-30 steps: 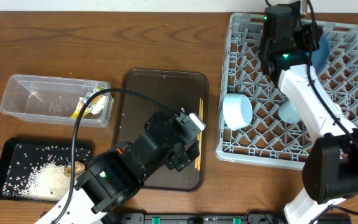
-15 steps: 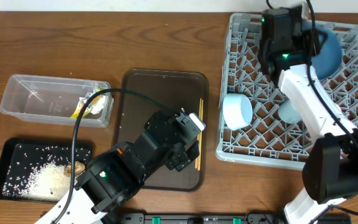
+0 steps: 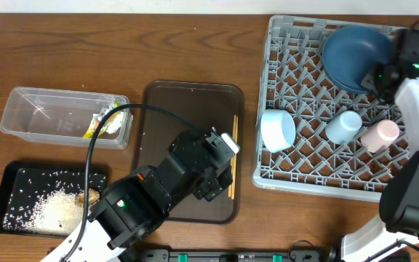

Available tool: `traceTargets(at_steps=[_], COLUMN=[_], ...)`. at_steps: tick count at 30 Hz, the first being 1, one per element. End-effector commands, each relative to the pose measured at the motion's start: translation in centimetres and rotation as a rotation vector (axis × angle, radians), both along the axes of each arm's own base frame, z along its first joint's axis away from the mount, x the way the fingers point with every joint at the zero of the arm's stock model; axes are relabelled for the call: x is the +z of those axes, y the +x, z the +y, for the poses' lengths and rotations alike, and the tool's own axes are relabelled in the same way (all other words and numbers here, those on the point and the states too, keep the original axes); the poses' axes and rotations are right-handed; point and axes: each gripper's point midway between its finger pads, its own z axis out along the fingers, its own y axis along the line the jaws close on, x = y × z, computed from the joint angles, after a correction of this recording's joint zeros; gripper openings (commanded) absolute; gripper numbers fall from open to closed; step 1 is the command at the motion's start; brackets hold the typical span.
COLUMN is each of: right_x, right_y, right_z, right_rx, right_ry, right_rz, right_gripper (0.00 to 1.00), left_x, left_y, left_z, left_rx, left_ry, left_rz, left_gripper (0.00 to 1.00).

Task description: Sort waste into correct bins and load items into the dishwasher rack

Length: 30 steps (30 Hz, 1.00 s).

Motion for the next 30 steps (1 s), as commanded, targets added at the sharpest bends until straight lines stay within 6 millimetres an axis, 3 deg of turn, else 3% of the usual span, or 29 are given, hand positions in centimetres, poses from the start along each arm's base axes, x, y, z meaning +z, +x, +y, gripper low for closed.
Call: traceTargets(at_steps=[1,7,12,19,21,23,30], right_x=[2.0,1.9,0.4,-0.1,-0.3,-0.7,-2.7], right_y=[0.1,-0.8,-1.6,-0.7,-0.7,-0.8,-0.3], right_z=[1.7,-0.1,-0.5,-1.0,-1.0,-0.9,-1.1], right_rx=[-0.053,-0.119,-0.172,-0.194,-0.211,-0.224,-0.267], right_ry=[0.292,0.347,0.348,0.350,0.360,0.369,0.399], right_rz=[-0.105,-0.107,-0.049,-0.071,-0.066,-0.055,-0.033], right_gripper=[0.47,0.48,0.48,0.15,0.14,0.26,0.15], left_x=[0.7,0.7,0.7,0.7,0.7,0.7,0.7], left_y=[0.2,0.2,0.2,0.2,0.2,0.2,0.2], left_z=[-0.1,-0.1,-0.1,-0.1,-0.1,-0.1,-0.1], left_rx=[0.029,0.033,0.033,0.033,0.033,0.033,0.033], left_ry=[-0.033,-0.035,-0.035,-0.035,-0.035,-0.036,-0.035], left_rz=[0.005,0.007,0.007,0.007,0.007,0.007,0.007], left_gripper=[0.91,0.91,0.91,0.91,0.91,0.91,0.91])
